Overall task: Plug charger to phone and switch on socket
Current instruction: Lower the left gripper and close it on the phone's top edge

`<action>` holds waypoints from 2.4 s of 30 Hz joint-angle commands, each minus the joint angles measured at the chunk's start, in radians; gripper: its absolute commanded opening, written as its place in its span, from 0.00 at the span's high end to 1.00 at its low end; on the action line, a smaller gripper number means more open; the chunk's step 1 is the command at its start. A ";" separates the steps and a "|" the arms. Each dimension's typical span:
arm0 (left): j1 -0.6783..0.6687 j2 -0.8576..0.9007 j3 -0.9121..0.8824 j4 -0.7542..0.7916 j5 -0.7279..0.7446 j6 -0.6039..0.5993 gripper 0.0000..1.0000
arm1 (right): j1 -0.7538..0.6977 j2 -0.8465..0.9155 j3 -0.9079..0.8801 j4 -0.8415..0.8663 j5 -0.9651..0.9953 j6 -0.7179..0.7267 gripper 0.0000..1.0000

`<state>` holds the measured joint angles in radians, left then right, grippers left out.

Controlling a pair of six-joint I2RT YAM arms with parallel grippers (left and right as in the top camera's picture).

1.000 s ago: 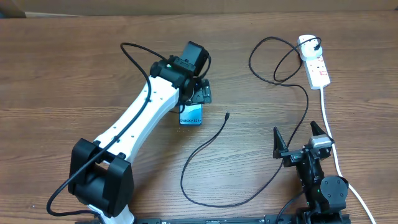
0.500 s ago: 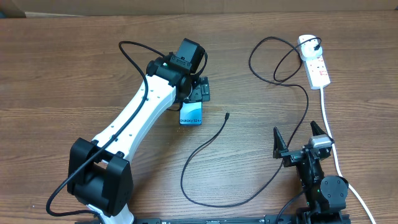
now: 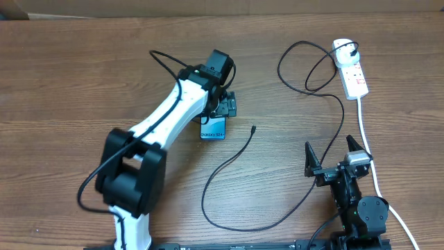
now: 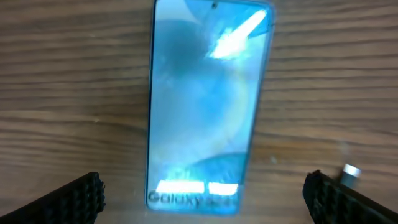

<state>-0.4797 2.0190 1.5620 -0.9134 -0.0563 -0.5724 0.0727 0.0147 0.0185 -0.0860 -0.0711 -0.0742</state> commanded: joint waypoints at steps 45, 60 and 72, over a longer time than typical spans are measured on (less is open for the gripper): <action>0.004 0.163 -0.005 0.110 -0.047 0.106 0.00 | 0.006 -0.010 -0.010 0.006 0.002 -0.002 0.00; 0.003 0.185 -0.006 0.117 -0.028 0.093 0.05 | 0.006 -0.010 -0.010 0.006 0.002 -0.002 0.00; 0.003 0.185 -0.006 0.118 -0.036 0.082 0.15 | 0.006 -0.010 -0.010 0.006 0.002 -0.002 0.00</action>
<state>-0.4797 2.1605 1.5585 -0.7918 -0.0769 -0.4793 0.0727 0.0147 0.0185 -0.0864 -0.0715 -0.0746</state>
